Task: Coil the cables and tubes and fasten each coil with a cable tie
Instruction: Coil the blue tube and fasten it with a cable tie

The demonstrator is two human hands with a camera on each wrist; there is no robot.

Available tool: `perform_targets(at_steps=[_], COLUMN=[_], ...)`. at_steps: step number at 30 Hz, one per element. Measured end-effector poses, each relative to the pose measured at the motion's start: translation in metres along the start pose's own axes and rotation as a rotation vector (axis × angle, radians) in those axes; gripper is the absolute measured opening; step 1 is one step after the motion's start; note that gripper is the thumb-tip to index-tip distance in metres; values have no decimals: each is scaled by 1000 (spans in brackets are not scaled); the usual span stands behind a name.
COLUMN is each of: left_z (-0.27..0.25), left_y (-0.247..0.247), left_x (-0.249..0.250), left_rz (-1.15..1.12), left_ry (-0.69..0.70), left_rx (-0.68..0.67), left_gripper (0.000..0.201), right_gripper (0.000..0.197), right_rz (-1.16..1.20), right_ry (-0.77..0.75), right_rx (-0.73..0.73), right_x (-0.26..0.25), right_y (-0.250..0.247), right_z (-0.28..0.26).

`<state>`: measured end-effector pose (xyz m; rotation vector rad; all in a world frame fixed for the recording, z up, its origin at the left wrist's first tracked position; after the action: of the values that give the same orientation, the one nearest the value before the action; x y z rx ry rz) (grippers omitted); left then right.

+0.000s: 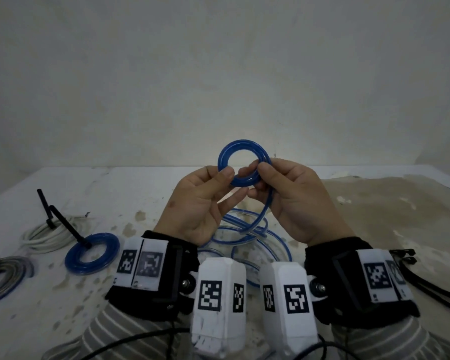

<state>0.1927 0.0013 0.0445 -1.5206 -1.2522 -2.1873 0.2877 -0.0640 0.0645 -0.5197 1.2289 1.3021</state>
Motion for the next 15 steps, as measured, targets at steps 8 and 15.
perform_targets(at_steps=[8, 15], left_z=[-4, -10], left_y=[-3, 0], left_x=[-26, 21], left_rz=[605, 722], left_ry=[-105, 108], left_rx=[49, 1], left_gripper=[9, 10], right_gripper=[24, 22], right_rz=[-192, -462], right_ry=[4, 58], right_rx=[27, -188], right_x=[-3, 0], right_y=[-11, 1], right_z=[1, -5])
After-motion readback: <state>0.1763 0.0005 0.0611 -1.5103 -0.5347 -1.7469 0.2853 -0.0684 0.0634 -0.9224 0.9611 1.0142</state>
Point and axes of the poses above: each hand's wrist, its own z-axis towards the middle knuckle, its own y-axis out of the palm, x = y × z, the point moved 9 cm from there along z, towards the middle knuckle, and after that the axes turned 1 degree about -y, right-handed, at the moved point
